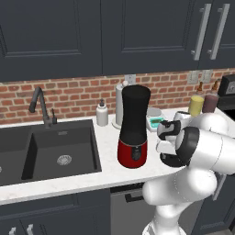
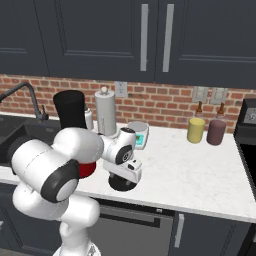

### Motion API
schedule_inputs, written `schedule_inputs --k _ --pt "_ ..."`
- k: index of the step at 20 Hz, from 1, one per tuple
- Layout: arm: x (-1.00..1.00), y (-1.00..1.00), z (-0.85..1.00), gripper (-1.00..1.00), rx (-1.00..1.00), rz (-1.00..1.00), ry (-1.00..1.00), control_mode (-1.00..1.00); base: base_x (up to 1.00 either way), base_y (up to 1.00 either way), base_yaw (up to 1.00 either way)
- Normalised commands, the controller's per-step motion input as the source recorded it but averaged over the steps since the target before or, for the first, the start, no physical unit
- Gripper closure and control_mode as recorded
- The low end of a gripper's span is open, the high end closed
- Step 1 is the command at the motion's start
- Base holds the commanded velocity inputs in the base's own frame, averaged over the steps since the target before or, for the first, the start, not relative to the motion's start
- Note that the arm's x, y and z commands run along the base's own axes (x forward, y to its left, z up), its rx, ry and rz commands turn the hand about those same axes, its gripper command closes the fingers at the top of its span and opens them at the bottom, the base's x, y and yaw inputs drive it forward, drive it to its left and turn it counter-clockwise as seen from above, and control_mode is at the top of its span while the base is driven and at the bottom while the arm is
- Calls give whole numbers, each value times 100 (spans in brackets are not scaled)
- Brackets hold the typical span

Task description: Close the lid blender by securely placing the lid on top.

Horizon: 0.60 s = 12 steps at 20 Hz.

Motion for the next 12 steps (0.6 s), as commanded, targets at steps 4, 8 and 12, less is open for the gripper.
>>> schedule_inputs --k 4,8,12 --pt "22 -10 -14 -100 0 0 0 -100 0 0 0" --pt "6 -3 -10 -100 0 0 0 -100 0 0 0" --pt "0 0 -18 -100 0 0 0 -100 0 0 0"
